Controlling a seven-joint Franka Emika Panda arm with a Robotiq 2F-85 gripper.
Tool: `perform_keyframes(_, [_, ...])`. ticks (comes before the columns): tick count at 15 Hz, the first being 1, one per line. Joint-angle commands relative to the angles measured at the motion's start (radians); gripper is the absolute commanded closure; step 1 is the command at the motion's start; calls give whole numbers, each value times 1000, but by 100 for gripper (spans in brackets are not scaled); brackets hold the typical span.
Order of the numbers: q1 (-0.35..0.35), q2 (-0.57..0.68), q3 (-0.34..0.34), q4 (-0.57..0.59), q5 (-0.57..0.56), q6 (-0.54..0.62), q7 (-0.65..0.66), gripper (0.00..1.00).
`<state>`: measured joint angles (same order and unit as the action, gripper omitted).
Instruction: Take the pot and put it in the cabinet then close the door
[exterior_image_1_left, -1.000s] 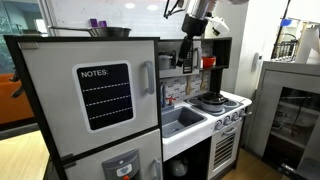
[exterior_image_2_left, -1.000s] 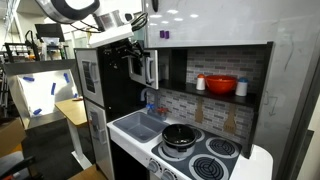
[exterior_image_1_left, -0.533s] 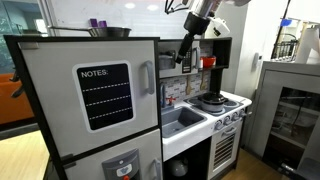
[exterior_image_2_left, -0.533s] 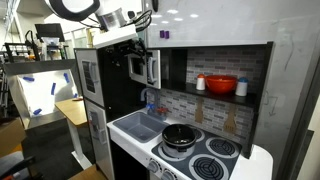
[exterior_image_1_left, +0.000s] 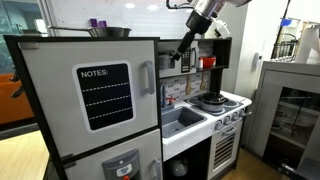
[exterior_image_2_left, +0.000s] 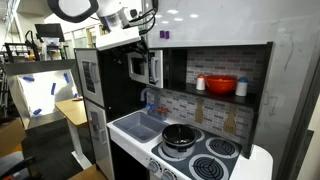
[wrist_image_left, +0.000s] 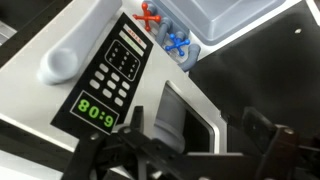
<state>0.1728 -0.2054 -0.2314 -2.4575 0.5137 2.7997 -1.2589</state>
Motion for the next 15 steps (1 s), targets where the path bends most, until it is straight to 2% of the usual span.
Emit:
perform_keyframes(1, [62, -1, -48, 12, 160, 28, -146, 0])
perform_keyframes(8, [127, 6, -114, 30, 476, 16, -420, 0])
perform_keyframes(11, [140, 15, -127, 35, 575, 10, -508, 0])
perform_keyframes(13, [128, 11, -115, 19, 561, 16, -494, 0])
perform_keyframes(15, [105, -3, -94, -13, 469, 15, -423, 0])
